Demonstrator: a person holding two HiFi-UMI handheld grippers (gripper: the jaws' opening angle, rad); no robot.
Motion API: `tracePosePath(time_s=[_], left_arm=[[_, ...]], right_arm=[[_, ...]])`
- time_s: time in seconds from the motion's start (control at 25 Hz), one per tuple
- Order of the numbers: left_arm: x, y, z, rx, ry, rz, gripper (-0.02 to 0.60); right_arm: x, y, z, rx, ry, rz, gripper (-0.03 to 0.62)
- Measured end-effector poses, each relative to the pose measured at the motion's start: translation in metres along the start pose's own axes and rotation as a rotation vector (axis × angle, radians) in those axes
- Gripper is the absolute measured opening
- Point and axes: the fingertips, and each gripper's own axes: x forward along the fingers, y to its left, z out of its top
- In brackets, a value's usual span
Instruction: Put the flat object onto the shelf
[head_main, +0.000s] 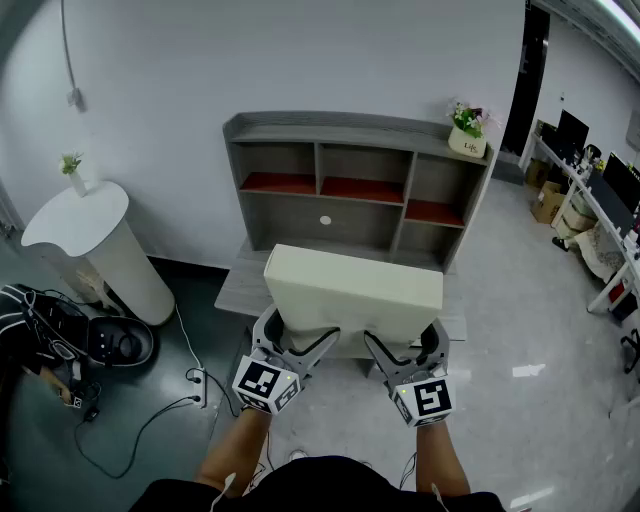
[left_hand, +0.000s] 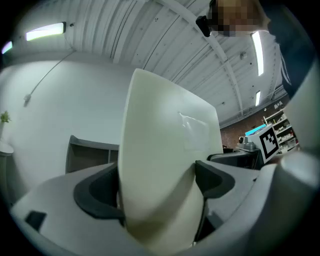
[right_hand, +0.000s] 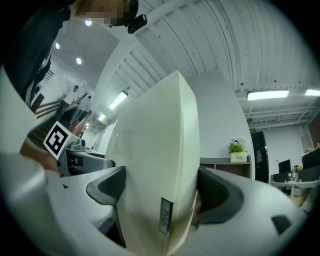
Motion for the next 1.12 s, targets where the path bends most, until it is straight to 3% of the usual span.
tracePosePath(time_s=[1.12], left_arm=[[-0.041, 0.065, -0.01, -0.024, -0.025, -0.055, 0.466]], right_arm=[[0.042, 0.067, -0.003, -0.003, 0.029, -0.071, 0.445]])
